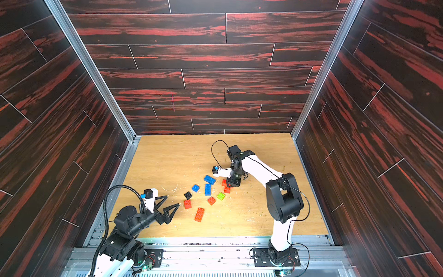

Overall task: Assemble the letter f with lego
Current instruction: Assemble the lego brick with the lego brick.

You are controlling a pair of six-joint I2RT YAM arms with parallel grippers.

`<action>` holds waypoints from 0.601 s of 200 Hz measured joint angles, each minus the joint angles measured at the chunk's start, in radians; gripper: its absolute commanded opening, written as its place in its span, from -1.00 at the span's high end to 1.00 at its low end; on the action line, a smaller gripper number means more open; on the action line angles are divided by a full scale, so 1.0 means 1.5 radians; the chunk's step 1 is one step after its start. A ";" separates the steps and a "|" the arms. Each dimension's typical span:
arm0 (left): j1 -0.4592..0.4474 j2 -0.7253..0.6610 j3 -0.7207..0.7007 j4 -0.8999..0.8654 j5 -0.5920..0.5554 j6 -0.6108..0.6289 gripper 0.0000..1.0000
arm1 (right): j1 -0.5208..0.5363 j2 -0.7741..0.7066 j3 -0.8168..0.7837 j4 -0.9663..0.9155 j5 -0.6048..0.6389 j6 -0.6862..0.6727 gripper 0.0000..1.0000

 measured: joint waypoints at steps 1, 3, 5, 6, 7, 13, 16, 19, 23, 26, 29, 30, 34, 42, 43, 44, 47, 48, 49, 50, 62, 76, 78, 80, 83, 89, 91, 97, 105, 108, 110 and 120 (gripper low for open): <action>0.000 0.000 0.000 0.000 0.000 0.000 -1.00 | 0.000 0.001 0.000 0.000 0.000 0.000 1.00; 0.000 0.000 0.000 0.000 0.000 0.000 -1.00 | 0.000 0.001 0.000 0.000 0.000 0.000 1.00; 0.000 0.000 0.000 0.000 0.000 0.000 -1.00 | 0.000 0.001 0.000 0.000 0.000 0.000 1.00; 0.000 0.000 0.000 0.000 0.000 0.000 -1.00 | 0.000 0.002 0.000 0.000 0.000 0.000 1.00; 0.000 0.000 0.000 0.000 0.000 0.000 -1.00 | 0.000 0.002 0.000 0.000 0.000 0.000 1.00; 0.000 0.000 0.000 0.000 0.000 0.000 -1.00 | 0.000 0.004 0.000 0.000 0.000 0.001 1.00; 0.000 0.000 0.000 0.001 0.000 0.000 -1.00 | 0.001 0.004 0.000 0.000 0.001 0.001 1.00; 0.000 0.000 0.000 0.001 0.000 0.000 -1.00 | 0.001 0.005 0.000 0.000 0.000 0.001 1.00; 0.000 0.000 0.000 0.001 0.000 0.000 -1.00 | 0.001 0.007 0.000 0.000 0.000 0.001 1.00; 0.000 0.000 0.000 0.001 0.000 0.000 -1.00 | 0.001 0.007 0.000 0.000 0.001 0.001 1.00; 0.000 0.000 0.000 0.001 0.000 0.000 -1.00 | 0.001 0.008 0.000 0.000 0.001 0.001 1.00; 0.000 0.000 0.000 0.002 0.000 0.000 -1.00 | 0.001 0.008 0.000 0.000 0.001 0.001 1.00; 0.000 0.000 0.000 0.002 0.000 0.000 -1.00 | 0.002 0.009 0.000 0.000 0.001 0.001 1.00; 0.000 0.000 0.000 0.003 0.000 0.000 -1.00 | 0.002 0.010 0.000 0.000 0.001 0.001 1.00; 0.000 0.000 0.000 0.003 0.000 0.000 -1.00 | 0.002 0.010 0.000 0.000 0.001 0.001 1.00; 0.000 0.000 0.000 0.003 0.000 0.000 -1.00 | 0.002 0.010 0.000 0.000 0.001 0.001 1.00; 0.000 0.000 0.000 0.004 0.000 0.000 -1.00 | 0.002 0.010 0.000 0.000 0.001 0.001 1.00; 0.000 0.000 0.000 0.004 0.000 0.000 -1.00 | 0.002 0.010 0.000 0.000 0.000 0.001 1.00; 0.000 0.000 0.000 0.004 0.000 0.000 -1.00 | 0.002 0.010 0.000 0.000 0.001 0.001 1.00; 0.000 0.000 0.000 0.004 0.000 0.000 -1.00 | 0.002 0.010 0.000 0.000 0.001 0.001 1.00; 0.000 0.000 0.000 0.004 0.000 0.000 -1.00 | 0.004 0.011 0.000 -0.001 0.001 0.001 1.00; 0.000 0.000 0.000 0.004 0.000 0.000 -1.00 | 0.006 0.015 0.000 -0.001 0.001 0.002 1.00; 0.000 0.000 0.000 0.004 0.000 0.000 -1.00 | 0.007 0.015 0.000 -0.001 0.002 0.002 1.00; 0.000 0.000 0.000 0.004 0.000 0.000 -1.00 | 0.007 0.016 0.000 -0.001 0.002 0.002 1.00; 0.000 0.000 0.000 0.004 0.000 0.000 -1.00 | 0.008 0.017 0.000 -0.001 0.002 0.002 1.00; 0.000 0.000 0.000 0.004 0.000 0.000 -1.00 | 0.009 0.019 0.000 -0.001 0.003 0.002 1.00; 0.000 0.000 0.000 0.004 0.000 0.000 -1.00 | 0.009 0.020 0.000 -0.001 0.003 0.002 1.00; 0.000 0.000 0.000 0.004 0.000 0.000 -1.00 | 0.011 0.022 0.000 -0.001 0.003 0.002 1.00; 0.000 0.000 0.000 0.004 0.001 0.001 -1.00 | 0.012 0.025 0.000 -0.001 0.004 0.002 1.00; 0.000 0.000 0.000 0.004 0.001 0.001 -1.00 | 0.013 0.027 0.000 -0.001 0.004 0.002 1.00; 0.000 0.000 0.000 0.004 0.001 0.001 -1.00 | 0.013 0.027 0.001 -0.001 0.004 0.002 1.00; 0.000 0.000 0.000 0.004 0.001 0.001 -1.00 | 0.016 0.031 0.001 -0.001 0.006 0.002 1.00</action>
